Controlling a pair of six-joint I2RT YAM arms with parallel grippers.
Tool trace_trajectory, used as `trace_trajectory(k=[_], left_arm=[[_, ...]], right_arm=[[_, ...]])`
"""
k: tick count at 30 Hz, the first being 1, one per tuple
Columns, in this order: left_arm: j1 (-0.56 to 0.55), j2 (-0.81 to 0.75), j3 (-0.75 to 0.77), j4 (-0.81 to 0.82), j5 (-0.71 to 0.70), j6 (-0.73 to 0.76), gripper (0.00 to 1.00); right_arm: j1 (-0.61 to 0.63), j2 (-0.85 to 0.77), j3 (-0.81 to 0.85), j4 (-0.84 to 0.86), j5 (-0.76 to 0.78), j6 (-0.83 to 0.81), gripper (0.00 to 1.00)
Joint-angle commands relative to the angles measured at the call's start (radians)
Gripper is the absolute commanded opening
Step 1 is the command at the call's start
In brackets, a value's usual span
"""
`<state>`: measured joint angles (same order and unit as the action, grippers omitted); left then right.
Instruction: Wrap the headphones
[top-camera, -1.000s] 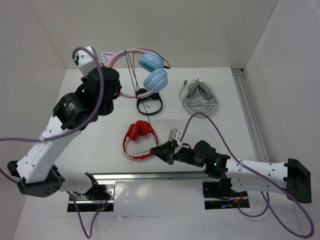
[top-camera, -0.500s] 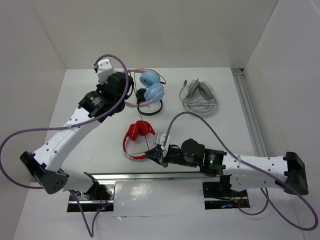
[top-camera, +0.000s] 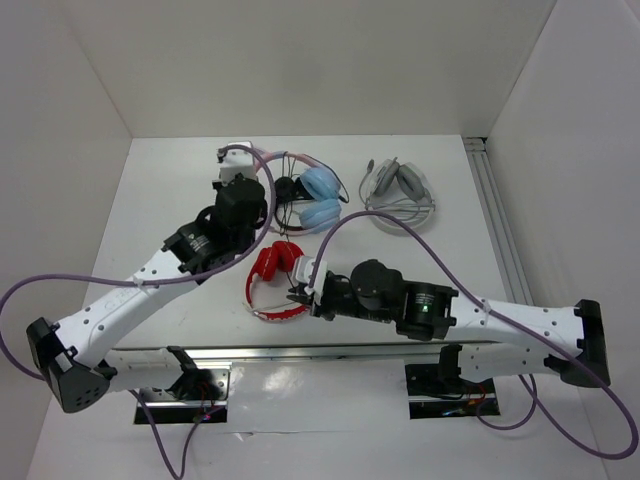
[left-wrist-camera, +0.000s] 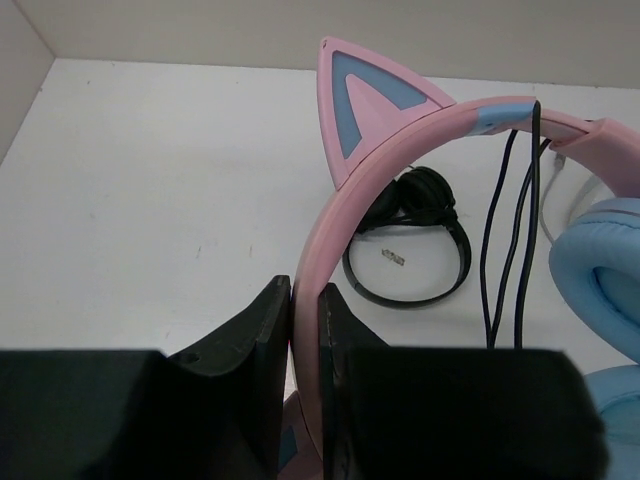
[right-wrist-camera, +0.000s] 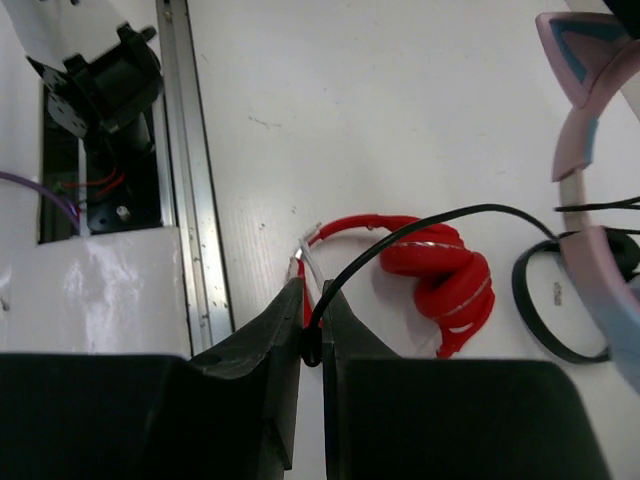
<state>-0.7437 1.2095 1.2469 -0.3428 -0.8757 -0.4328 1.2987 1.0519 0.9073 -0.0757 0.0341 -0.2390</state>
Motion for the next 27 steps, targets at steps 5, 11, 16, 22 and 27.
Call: trace_trajectory(k=[5,11,16,22,27], left_arm=[[-0.118,-0.059,-0.059,0.307,-0.017,0.374,0.00],[-0.213,-0.071,-0.105,0.307,-0.037,0.491,0.00],[-0.258,-0.108,-0.118,0.285,-0.011,0.552,0.00],[-0.292,-0.137,-0.118,0.214,0.000,0.588,0.00],[-0.315,-0.157,-0.099,0.148,0.089,0.600,0.00]], right_arm=[[-0.004,0.057,0.198,-0.224,0.098,-0.095,0.00],[-0.004,0.072,0.301,-0.321,0.168,-0.135,0.00],[-0.004,0.037,0.334,-0.404,0.246,-0.135,0.00],[-0.004,-0.010,0.334,-0.453,0.390,-0.135,0.00],[-0.004,-0.020,0.334,-0.444,0.464,-0.155,0.00]])
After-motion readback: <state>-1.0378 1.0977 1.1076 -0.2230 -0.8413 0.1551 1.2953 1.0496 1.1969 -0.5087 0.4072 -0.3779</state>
